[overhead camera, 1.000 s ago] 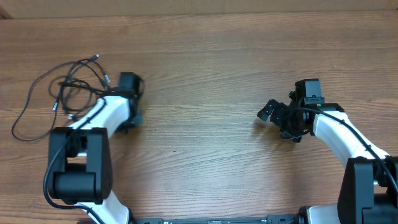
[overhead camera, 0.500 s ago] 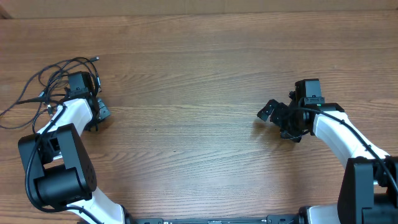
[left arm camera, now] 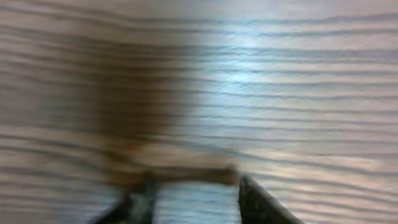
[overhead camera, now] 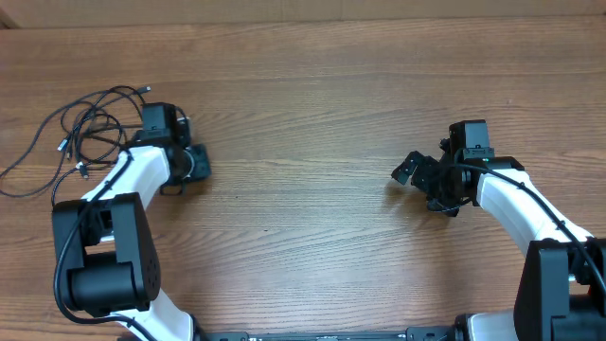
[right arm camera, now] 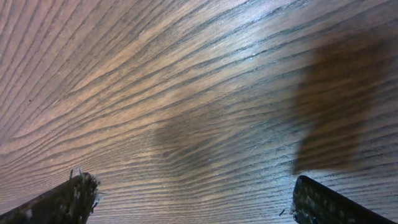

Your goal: Untangle cables

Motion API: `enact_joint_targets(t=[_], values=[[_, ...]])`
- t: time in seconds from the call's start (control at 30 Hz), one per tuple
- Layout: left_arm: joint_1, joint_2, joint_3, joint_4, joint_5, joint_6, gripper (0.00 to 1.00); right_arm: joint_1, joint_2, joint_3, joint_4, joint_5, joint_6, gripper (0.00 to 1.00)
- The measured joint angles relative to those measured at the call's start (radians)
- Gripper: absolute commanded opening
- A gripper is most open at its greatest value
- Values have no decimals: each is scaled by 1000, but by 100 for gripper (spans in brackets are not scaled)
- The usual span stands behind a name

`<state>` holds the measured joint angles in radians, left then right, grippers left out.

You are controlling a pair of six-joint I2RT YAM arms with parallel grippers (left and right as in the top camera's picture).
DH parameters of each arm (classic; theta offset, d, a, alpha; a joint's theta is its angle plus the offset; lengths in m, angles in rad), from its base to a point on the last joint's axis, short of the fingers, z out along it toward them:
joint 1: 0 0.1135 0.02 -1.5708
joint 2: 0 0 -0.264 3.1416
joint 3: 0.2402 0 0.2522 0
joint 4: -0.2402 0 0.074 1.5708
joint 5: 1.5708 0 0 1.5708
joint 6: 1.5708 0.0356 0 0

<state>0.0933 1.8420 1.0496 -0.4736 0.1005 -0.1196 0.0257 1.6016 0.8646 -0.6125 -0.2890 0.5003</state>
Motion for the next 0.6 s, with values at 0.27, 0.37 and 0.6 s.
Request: enact_joint_targets(t=[0.27,0.37,0.6], values=[[-34,-11,0,3,49,27,100,0,0,0,-1,0,0,100],[-34,-11,0,3,50,27,100,0,0,0,-1,0,0,100],[-34,-11,0,3,50,27,100,0,0,0,0,0,0,100]])
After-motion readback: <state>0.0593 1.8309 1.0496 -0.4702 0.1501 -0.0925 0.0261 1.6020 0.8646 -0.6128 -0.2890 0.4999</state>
